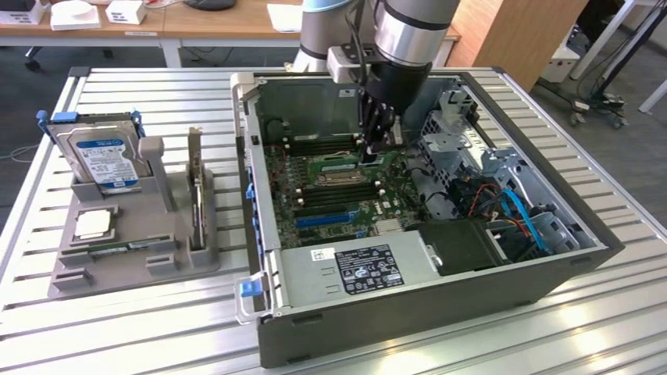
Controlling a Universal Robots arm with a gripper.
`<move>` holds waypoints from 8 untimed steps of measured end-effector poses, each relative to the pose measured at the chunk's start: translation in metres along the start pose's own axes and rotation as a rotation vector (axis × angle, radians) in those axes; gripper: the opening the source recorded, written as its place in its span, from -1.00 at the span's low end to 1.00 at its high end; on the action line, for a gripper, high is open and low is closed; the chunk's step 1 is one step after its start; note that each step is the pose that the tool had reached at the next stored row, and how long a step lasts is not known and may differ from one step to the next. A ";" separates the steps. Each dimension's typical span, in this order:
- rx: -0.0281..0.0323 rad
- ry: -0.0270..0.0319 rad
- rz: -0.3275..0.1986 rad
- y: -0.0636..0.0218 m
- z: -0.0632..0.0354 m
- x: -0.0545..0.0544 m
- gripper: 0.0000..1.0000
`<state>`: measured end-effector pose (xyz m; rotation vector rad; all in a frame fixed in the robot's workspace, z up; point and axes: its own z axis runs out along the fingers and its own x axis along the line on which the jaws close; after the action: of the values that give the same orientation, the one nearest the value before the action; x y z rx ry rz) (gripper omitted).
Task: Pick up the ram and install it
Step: 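Insert the ram into the slot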
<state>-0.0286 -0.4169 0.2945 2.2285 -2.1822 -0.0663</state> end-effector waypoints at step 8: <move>0.0003 -0.0001 0.000 -0.0004 0.0090 0.000 -0.77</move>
<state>-0.0286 -0.4169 0.2856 2.2287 -2.1823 -0.0661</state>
